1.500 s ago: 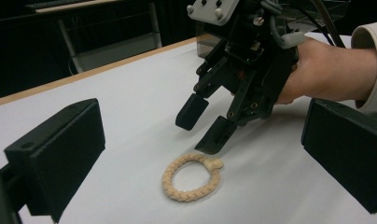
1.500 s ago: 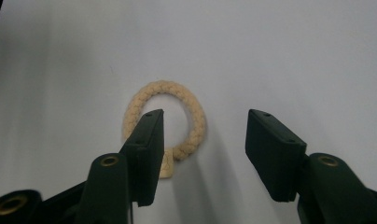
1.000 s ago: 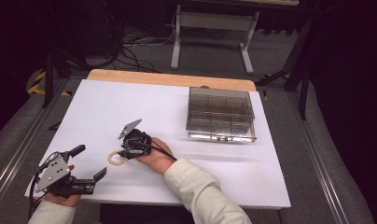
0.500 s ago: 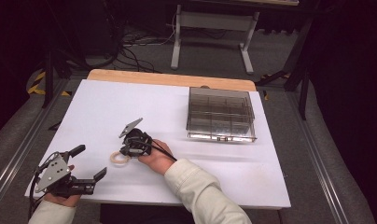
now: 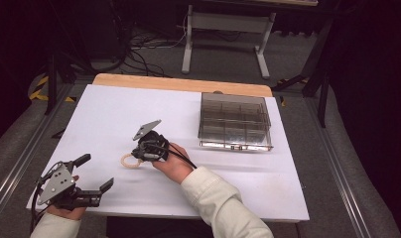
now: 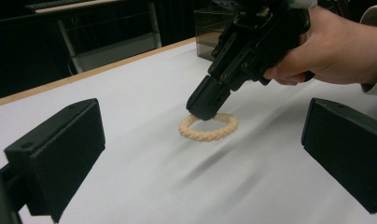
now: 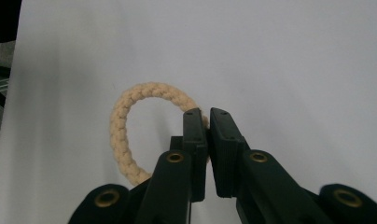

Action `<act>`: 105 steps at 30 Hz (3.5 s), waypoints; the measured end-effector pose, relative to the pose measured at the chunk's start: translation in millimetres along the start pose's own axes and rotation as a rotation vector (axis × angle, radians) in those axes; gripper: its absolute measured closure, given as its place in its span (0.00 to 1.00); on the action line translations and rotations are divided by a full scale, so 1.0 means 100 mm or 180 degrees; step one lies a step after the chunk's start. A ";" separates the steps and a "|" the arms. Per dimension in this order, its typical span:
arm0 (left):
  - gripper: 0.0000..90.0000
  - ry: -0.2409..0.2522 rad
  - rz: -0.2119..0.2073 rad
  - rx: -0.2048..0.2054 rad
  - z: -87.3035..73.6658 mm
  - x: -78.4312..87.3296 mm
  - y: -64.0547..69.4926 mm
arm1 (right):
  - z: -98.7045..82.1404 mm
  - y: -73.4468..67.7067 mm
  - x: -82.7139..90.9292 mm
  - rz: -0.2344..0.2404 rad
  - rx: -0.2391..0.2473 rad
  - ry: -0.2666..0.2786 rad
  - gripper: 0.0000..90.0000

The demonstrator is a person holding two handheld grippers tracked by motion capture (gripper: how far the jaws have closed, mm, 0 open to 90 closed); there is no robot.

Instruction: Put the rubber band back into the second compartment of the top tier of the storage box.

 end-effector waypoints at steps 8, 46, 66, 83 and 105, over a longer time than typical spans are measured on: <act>0.01 -0.0003 -0.0007 0.0006 0.00 0.00 0.00 | 0.02 0.02 0.13 -0.0052 -0.0013 0.0064 0.95; 0.01 -0.0013 0.0001 0.0040 0.00 -0.02 0.01 | -0.09 0.27 1.18 -0.0644 -0.0051 0.0289 0.95; 0.01 -0.0016 -0.0003 0.0016 0.00 -0.03 0.02 | -0.27 0.49 1.62 -0.0920 -0.0178 0.0353 0.95; 0.01 -0.0025 -0.0016 0.0014 -0.01 -0.03 0.02 | -0.51 0.77 2.03 -0.1194 -0.0396 0.0407 0.95; 0.01 -0.0018 -0.0014 0.0016 0.00 -0.03 0.03 | -0.77 1.05 2.39 -0.1540 -0.0570 0.0329 0.94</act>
Point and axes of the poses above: each handheld gripper's, and its own axes: x roughly backward along the jaws, z roughly out of its top, y roughly to its right, the point moved 8 cm from there along -x, roughly forward along the jaws, and after that the axes turned 11 degrees about -x, right-handed, at the moved point
